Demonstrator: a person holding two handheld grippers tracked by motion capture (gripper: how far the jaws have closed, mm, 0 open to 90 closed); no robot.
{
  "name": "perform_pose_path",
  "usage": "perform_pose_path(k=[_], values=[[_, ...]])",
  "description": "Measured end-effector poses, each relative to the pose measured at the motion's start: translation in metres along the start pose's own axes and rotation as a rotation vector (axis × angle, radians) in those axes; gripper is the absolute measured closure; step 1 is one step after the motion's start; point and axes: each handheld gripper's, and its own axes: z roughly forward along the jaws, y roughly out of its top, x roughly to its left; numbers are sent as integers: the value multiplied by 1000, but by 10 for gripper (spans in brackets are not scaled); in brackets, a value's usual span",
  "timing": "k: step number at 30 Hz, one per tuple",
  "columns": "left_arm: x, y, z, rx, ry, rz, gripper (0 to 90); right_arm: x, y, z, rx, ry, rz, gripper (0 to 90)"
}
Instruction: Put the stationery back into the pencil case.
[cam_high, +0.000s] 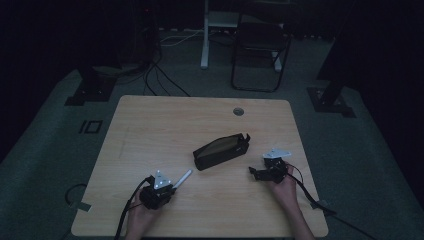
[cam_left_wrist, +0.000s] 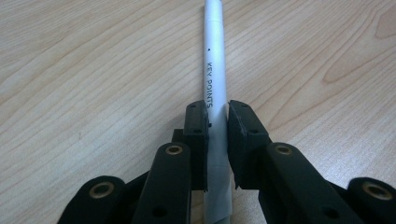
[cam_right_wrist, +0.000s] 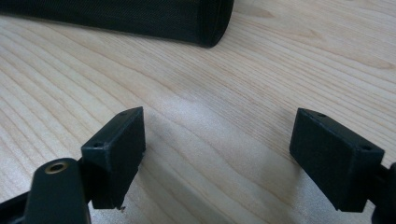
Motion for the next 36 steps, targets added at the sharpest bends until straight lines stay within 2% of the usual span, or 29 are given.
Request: perform_pose_path(k=[14,27,36], values=[[0,3,0,9,-21,24,789,-1,0,0,0,4,-5,182],[2,9,-11,-27,-40,57,788,-1,0,0,0,4,-4,182],[5,12,-18,-52,-43,55,788,-1,0,0,0,5,-4,182]])
